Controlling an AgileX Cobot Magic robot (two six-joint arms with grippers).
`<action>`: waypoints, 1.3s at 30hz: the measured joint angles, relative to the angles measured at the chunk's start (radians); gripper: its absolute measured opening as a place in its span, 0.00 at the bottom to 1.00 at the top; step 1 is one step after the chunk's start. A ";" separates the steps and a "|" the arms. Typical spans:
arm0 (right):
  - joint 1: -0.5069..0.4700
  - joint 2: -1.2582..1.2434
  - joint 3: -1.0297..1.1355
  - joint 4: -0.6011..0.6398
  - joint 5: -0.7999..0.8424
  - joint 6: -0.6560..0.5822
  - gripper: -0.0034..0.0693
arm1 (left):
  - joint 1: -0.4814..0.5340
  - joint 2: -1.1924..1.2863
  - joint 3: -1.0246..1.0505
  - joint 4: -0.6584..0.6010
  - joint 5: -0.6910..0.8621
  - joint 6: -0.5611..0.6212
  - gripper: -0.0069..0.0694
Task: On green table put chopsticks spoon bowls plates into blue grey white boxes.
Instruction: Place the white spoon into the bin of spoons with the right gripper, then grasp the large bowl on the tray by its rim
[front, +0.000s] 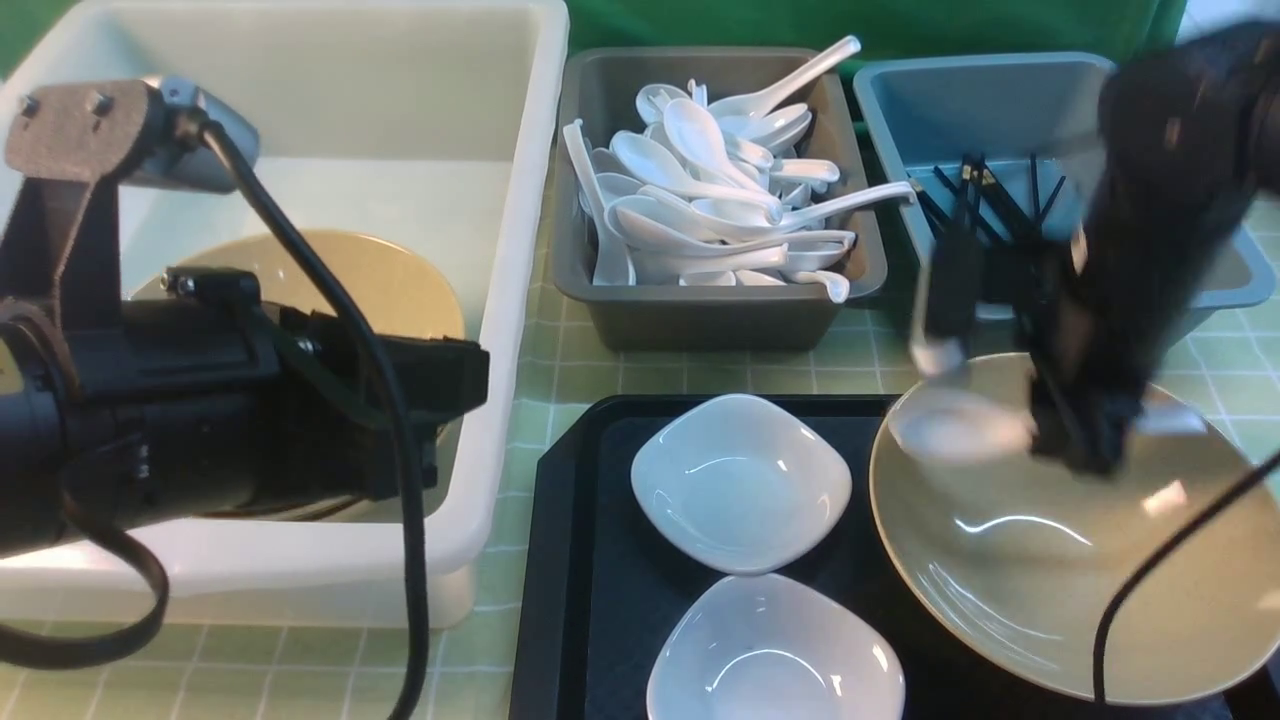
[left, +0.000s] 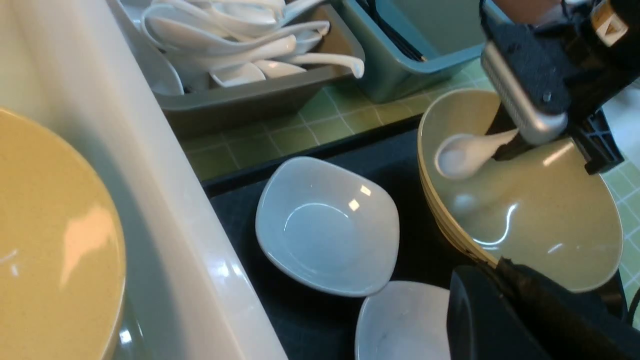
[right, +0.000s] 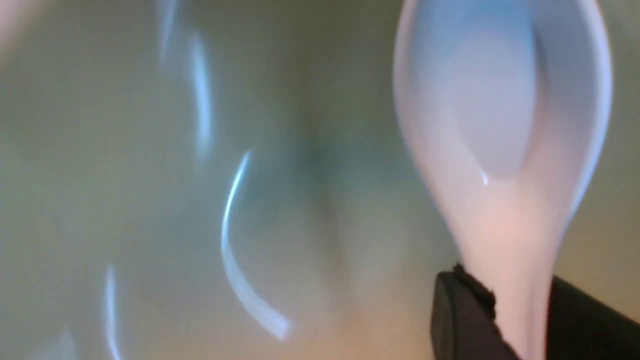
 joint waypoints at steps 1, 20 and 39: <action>0.000 0.000 0.000 0.009 0.001 0.001 0.26 | 0.000 0.000 0.000 0.000 0.000 0.000 0.09; -0.048 0.643 -0.869 0.396 -0.439 0.518 0.28 | 0.000 0.000 0.000 0.000 0.013 0.002 0.09; -0.129 0.204 -0.721 0.506 -0.069 0.313 0.62 | 0.000 0.000 0.000 -0.011 0.045 0.002 0.09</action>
